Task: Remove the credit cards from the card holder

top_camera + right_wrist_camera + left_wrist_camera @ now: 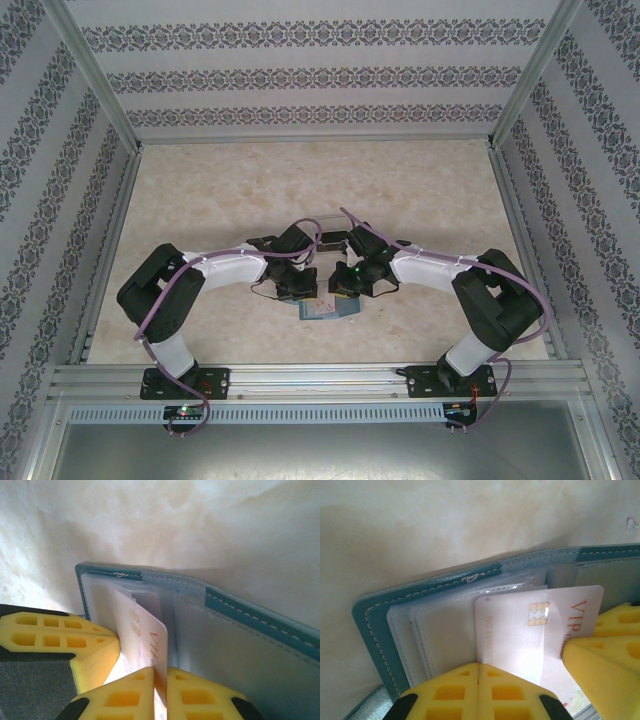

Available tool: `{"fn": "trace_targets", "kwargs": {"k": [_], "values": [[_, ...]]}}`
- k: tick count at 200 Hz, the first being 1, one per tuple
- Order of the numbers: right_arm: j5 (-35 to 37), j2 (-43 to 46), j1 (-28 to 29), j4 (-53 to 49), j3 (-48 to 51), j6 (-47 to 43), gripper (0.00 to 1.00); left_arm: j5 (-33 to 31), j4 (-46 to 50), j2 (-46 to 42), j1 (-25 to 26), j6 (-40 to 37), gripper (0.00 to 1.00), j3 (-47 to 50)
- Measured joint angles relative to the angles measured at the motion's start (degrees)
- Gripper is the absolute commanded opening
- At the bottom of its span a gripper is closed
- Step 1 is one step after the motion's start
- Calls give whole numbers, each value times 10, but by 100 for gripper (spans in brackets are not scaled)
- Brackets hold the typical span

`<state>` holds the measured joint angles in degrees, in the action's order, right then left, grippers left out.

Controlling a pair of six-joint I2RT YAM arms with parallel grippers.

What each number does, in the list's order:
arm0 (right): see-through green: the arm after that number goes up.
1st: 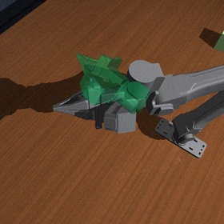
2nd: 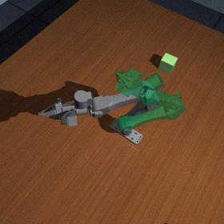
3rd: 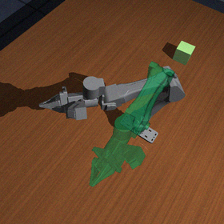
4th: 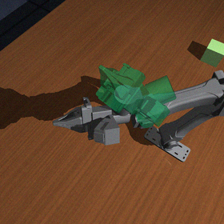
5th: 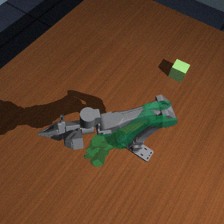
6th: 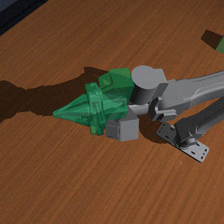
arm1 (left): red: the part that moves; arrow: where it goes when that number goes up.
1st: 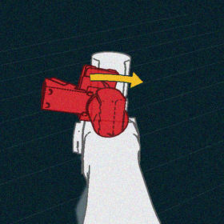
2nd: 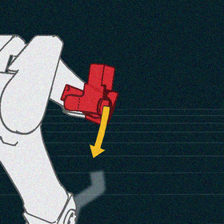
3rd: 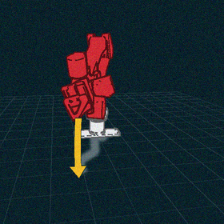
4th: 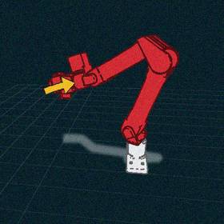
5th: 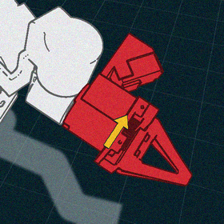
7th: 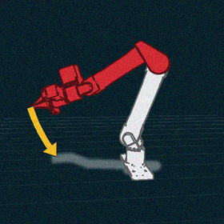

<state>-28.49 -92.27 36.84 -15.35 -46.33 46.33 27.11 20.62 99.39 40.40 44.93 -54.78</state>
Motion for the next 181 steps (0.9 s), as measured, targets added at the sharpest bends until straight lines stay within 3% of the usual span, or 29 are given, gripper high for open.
{"fn": "trace_targets", "kwargs": {"k": [181], "values": [[-1, 26, -30, -27, 8, -32, 11, -2, 0, 0, 0, 0, 0, 0]]}}
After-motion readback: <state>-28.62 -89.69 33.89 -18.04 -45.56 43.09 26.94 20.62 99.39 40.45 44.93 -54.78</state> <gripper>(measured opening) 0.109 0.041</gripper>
